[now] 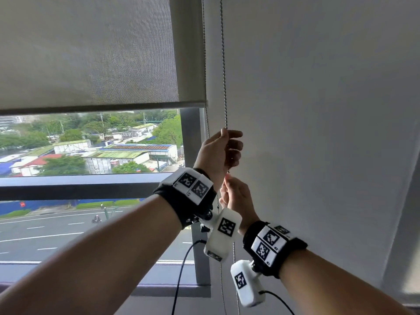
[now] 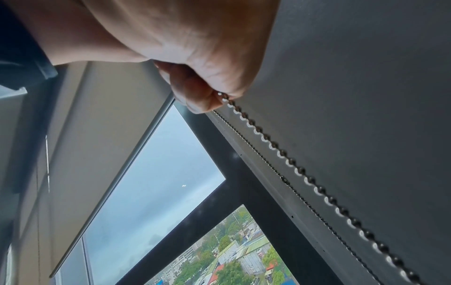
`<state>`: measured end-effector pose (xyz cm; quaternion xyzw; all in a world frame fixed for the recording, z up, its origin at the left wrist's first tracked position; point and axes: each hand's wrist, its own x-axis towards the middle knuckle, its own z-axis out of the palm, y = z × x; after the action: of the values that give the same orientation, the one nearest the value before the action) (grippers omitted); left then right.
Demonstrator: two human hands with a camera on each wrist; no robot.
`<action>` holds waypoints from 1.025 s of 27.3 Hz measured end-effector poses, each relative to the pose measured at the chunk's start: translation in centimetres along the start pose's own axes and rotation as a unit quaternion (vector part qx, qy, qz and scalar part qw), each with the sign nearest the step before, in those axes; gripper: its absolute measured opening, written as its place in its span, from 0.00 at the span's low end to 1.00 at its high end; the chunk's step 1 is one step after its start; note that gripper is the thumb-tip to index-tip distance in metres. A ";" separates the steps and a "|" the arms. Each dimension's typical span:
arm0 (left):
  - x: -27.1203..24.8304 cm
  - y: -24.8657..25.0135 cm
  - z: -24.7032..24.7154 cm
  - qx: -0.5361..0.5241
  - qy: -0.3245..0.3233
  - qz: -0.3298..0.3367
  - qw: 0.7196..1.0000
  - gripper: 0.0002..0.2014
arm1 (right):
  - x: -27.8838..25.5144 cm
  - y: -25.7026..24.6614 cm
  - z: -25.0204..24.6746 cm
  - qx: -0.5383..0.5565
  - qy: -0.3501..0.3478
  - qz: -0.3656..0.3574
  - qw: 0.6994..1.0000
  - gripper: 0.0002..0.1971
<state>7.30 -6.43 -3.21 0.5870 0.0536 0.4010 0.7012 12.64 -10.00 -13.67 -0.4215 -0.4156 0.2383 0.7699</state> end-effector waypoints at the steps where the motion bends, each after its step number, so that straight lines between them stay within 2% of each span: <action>1: 0.0 -0.2 0.1 0.011 0.009 0.011 1.000 0.16 | 0.0 -0.1 0.0 0.000 0.002 0.004 1.000 0.24; 8: -0.3 0.0 0.0 0.063 0.050 0.018 0.997 0.17 | 0.2 0.0 -0.3 -0.039 -0.042 -0.002 0.998 0.26; 13: -0.2 0.0 -0.7 0.042 0.067 0.020 0.997 0.18 | 2.3 -2.4 -0.8 -0.124 -0.039 -0.122 0.984 0.17; 17: -0.5 -0.3 -0.9 0.042 0.073 0.025 0.996 0.17 | 5.2 -6.2 0.3 -0.118 -0.026 -0.163 0.979 0.14; 19: -0.7 -0.7 -1.0 0.040 0.078 0.013 0.996 0.19 | 6.4 -8.3 1.2 -0.138 -0.015 -0.178 0.974 0.16; 25: -1.8 -2.3 -2.1 0.057 0.081 -0.006 0.995 0.20 | 7.7 -13.5 4.2 -0.102 -0.084 -0.172 0.976 0.21; 28: -2.4 -3.2 -2.7 0.070 0.085 -0.011 0.994 0.20 | 7.9 -14.6 5.6 -0.087 -0.085 -0.142 0.982 0.22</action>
<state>5.78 -5.81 -7.74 0.5980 0.1469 0.4371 0.6556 12.39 -9.56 3.83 -0.4019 -0.5544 0.1248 0.7180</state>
